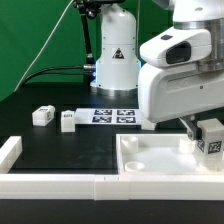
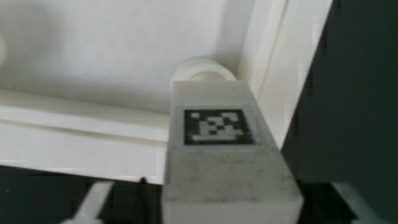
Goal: Assemble one leg
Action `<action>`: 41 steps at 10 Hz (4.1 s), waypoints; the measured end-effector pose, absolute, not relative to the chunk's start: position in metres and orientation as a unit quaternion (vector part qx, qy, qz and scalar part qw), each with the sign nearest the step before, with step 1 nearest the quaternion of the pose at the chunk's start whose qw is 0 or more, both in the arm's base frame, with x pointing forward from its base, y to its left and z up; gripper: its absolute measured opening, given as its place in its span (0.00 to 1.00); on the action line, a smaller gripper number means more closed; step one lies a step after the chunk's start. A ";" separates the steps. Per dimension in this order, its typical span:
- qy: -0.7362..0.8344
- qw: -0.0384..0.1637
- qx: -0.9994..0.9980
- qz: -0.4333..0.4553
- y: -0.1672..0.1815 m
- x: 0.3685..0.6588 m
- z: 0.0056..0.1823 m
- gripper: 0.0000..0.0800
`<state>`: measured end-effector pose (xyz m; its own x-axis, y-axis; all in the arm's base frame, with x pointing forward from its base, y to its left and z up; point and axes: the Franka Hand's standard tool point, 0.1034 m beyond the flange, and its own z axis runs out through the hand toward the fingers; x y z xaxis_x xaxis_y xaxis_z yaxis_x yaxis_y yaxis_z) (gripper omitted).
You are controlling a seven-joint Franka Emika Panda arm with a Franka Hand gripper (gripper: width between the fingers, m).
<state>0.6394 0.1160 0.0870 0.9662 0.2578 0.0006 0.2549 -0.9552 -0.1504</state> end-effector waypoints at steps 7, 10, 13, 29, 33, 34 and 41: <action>0.035 0.078 -0.996 0.009 0.111 0.639 0.086 0.36; 0.175 0.075 -0.982 0.012 0.108 0.638 0.086 0.37; 0.336 0.069 -0.939 0.024 0.105 0.639 0.086 0.37; 0.274 0.083 -0.957 0.043 0.112 0.633 0.084 0.81; 0.018 0.091 -0.995 0.022 0.106 0.633 0.081 0.81; -0.017 0.093 -0.995 0.019 0.107 0.633 0.081 0.81; 0.008 0.092 -0.995 0.022 0.107 0.633 0.080 0.36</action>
Offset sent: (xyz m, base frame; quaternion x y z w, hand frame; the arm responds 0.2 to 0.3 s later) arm 0.0000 0.0000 0.0000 0.0000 0.0000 0.0899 0.9960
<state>0.6328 0.1069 0.0805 0.9990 -0.0117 -0.0443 -0.0196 -0.9829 -0.1831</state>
